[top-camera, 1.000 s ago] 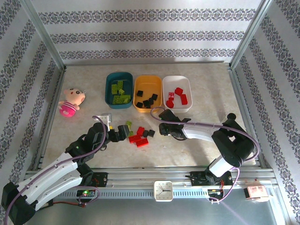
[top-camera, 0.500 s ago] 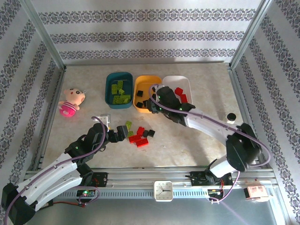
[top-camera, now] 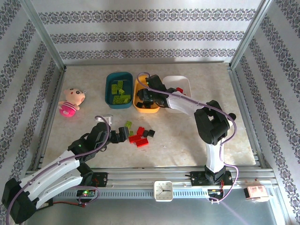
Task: Sort the legos into containers by color
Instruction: Place the lego in the container.
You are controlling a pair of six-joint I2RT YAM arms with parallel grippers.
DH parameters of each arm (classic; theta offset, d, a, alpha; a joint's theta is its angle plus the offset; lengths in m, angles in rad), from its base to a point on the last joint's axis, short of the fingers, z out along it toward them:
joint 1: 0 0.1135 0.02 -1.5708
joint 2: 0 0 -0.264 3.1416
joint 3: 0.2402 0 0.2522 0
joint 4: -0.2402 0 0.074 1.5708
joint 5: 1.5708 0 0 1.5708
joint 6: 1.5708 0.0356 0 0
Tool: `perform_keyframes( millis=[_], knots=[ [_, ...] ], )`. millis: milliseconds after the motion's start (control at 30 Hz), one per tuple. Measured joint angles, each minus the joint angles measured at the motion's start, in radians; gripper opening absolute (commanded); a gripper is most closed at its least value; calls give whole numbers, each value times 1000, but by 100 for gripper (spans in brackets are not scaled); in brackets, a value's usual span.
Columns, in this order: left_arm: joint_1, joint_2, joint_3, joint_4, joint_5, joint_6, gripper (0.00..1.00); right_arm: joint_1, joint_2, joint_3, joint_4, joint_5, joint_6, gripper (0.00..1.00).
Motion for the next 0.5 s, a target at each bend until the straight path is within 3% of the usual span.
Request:
perform_keyframes(
  millis=[167, 500],
  knots=[
    [49, 146, 54, -1, 32, 52, 100, -3, -14, -3, 3, -17, 1, 63],
    [83, 571, 232, 38, 76, 174, 79, -3, -270, -275, 67, -52, 16, 63]
  ],
)
